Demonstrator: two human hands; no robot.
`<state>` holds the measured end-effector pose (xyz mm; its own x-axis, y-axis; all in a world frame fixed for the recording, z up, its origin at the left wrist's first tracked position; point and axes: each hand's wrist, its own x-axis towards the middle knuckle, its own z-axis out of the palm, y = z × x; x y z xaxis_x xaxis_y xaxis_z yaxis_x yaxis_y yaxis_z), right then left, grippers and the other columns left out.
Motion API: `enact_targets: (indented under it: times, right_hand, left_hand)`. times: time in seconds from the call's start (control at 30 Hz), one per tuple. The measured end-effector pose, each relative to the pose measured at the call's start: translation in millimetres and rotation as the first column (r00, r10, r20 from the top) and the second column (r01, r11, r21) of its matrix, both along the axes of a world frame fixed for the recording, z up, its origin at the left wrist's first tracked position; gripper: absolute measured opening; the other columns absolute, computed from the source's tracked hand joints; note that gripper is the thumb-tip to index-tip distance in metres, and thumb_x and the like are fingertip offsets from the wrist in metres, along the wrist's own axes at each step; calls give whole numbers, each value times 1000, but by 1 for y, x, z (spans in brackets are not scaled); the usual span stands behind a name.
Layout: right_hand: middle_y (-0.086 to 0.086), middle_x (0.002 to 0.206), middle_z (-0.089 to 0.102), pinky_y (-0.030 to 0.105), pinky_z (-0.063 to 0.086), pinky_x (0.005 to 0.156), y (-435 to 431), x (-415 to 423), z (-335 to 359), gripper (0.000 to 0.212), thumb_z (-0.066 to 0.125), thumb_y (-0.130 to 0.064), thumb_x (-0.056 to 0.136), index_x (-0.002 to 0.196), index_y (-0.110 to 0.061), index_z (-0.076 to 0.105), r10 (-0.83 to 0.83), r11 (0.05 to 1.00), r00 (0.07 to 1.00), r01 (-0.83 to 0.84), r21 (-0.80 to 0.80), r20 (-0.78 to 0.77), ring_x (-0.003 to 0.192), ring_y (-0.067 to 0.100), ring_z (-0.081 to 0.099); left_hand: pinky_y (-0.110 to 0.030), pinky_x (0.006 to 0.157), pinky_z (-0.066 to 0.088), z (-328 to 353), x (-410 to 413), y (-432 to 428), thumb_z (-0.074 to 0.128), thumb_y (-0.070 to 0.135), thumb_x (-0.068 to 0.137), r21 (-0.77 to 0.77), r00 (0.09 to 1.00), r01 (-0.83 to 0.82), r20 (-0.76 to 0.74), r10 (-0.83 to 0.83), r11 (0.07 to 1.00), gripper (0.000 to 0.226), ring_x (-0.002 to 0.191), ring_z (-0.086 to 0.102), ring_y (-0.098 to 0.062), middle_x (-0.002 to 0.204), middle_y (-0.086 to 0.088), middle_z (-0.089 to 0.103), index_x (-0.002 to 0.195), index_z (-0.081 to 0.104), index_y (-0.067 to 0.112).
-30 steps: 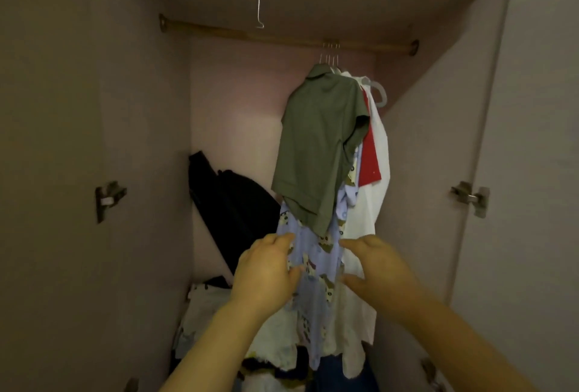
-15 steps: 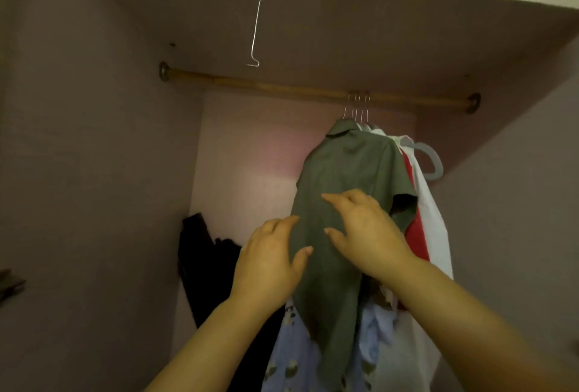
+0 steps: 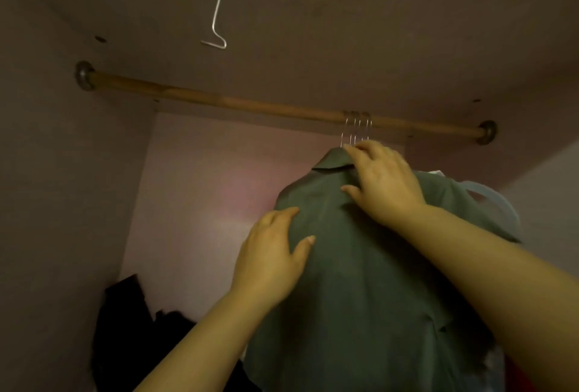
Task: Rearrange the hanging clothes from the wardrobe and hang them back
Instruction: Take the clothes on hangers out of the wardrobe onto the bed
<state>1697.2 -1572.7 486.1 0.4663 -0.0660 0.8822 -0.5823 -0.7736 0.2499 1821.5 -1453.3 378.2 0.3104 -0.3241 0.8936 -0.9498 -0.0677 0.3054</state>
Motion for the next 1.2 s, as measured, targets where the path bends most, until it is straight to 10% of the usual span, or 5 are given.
enact_targets:
  times: [0.2,0.67,0.97,1.2]
  right_hand:
    - [6,140,40,38,31,98,-51,12,-1,87,61,-59,78,146,-19,24,-205,978,977,207,-26,66,124,26,40]
    - [17,117,58,44,41,83,-54,9,11,80,57,-59,74,136,-10,47,40,985,977,-3,-175,208,99,38,53]
    - [11,98,65,36,49,68,-26,-20,-104,73,50,-63,77,130,-13,55,64,985,990,-42,-166,129,83,28,62]
    - [8,87,67,31,51,57,9,-85,-232,64,52,-59,75,121,-15,63,66,998,997,-66,-16,26,70,25,63]
  left_hand:
    - [-27,104,31,14,47,-30,56,39,88,-12,999,27,38,-27,1000,54,125,41,-17,138,-1,44,137,41,22]
    - [-37,106,27,67,73,-42,57,37,86,-214,967,-20,245,74,977,62,130,33,-24,141,-6,38,142,35,19]
    - [-30,101,23,-18,60,-22,41,63,77,45,970,5,244,-16,999,73,121,40,-16,132,3,48,135,-2,51]
    - [-29,73,42,-144,0,19,63,53,70,183,974,30,214,-69,983,70,78,61,-18,89,4,62,133,43,28]
